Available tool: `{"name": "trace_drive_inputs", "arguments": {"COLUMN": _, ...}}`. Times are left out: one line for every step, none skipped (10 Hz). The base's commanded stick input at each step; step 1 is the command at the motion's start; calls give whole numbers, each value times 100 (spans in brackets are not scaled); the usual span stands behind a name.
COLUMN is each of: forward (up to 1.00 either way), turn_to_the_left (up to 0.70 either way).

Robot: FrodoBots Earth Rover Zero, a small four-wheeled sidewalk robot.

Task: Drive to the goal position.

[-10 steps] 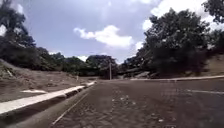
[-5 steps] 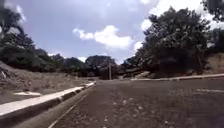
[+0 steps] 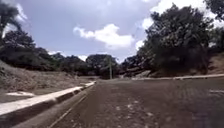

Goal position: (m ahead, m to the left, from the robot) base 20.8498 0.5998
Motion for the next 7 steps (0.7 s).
{"name": "trace_drive_inputs", "arguments": {"forward": 70, "turn_to_the_left": 0}}
{"name": "trace_drive_inputs", "arguments": {"forward": 70, "turn_to_the_left": 0}}
{"name": "trace_drive_inputs", "arguments": {"forward": 70, "turn_to_the_left": 0}}
{"name": "trace_drive_inputs", "arguments": {"forward": 70, "turn_to_the_left": 0}}
{"name": "trace_drive_inputs", "arguments": {"forward": 70, "turn_to_the_left": 0}}
{"name": "trace_drive_inputs", "arguments": {"forward": 70, "turn_to_the_left": 0}}
{"name": "trace_drive_inputs", "arguments": {"forward": 70, "turn_to_the_left": 0}}
